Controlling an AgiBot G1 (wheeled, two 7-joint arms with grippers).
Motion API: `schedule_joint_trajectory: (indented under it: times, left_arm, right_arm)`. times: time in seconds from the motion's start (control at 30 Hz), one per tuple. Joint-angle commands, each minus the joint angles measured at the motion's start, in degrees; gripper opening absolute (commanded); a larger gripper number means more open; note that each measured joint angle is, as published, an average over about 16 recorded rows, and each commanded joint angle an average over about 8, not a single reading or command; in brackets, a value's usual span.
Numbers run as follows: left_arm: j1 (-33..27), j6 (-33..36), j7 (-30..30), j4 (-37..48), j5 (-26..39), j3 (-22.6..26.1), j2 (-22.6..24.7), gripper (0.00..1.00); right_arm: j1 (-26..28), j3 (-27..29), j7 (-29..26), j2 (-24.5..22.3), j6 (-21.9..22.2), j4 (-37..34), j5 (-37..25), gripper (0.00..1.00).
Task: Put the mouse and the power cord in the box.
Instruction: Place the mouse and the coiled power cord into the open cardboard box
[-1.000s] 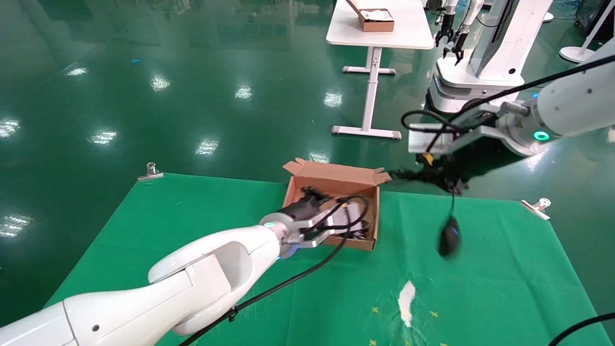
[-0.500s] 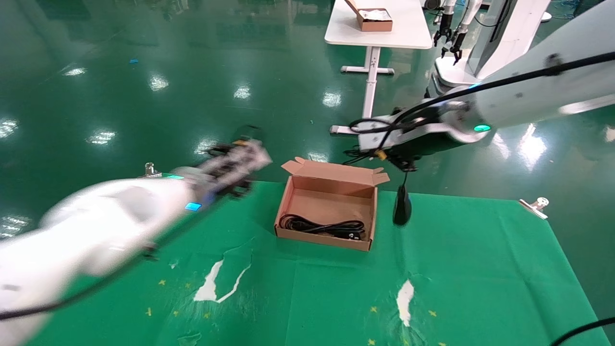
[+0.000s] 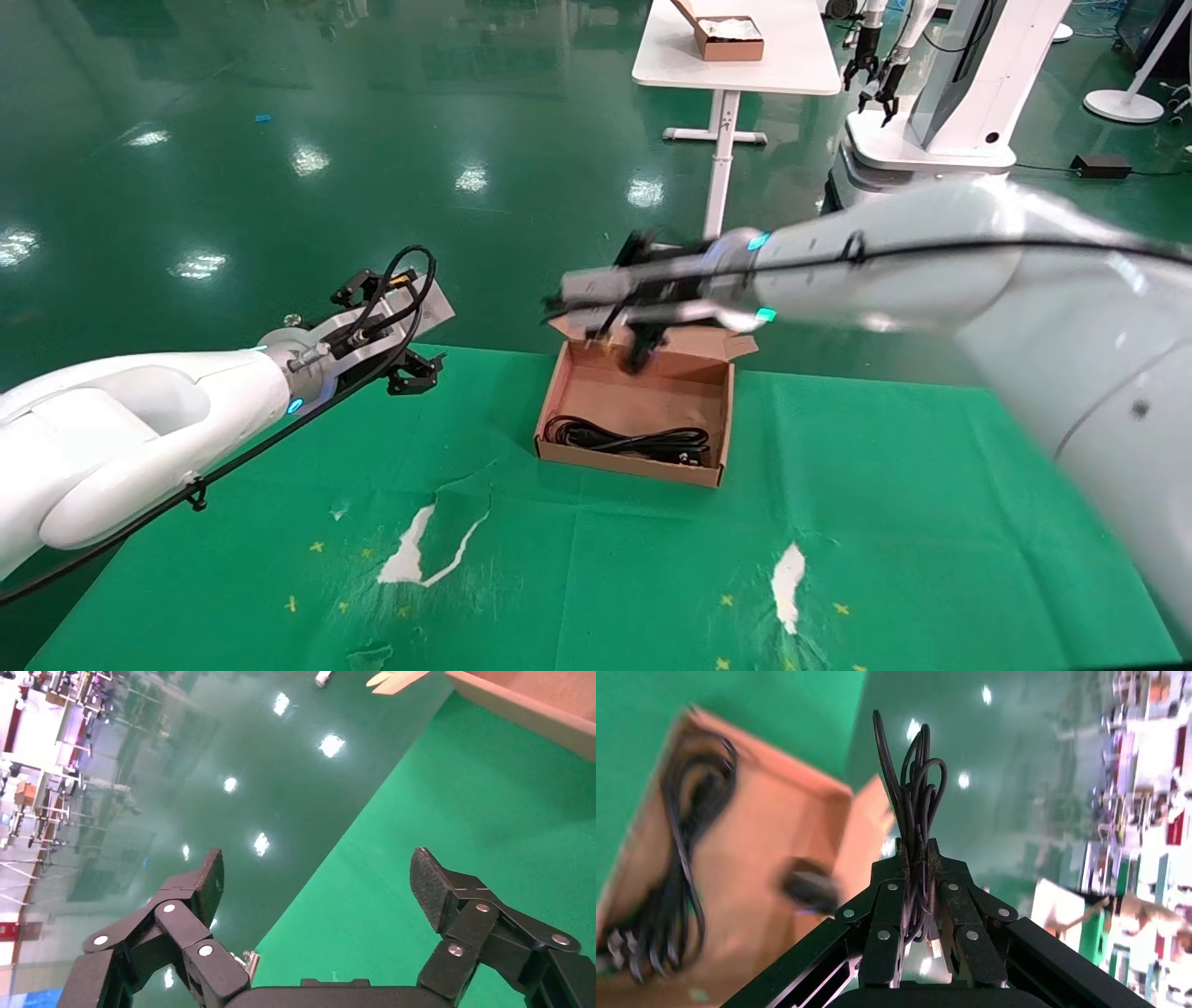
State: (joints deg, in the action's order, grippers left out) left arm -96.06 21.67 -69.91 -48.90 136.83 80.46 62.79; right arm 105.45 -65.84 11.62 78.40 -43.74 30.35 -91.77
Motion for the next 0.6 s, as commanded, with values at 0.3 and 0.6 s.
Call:
schedule_joint_trajectory:
  times: [0.3,0.6]
  left_arm:
    - [-0.54,-0.75,1.99,1.08,-2.78,0.98,0.19,1.00]
    - [-0.80,-1.18,2.97,1.62,-4.24,1.46,0.15,1.00]
  right_arm:
    - [-6.55,-1.72,1.87,-0.39,0.94,-2.31,9.37,0.00]
    - [-8.65,-1.14,1.29,-0.57,6.86,-10.18,12.75,0.88]
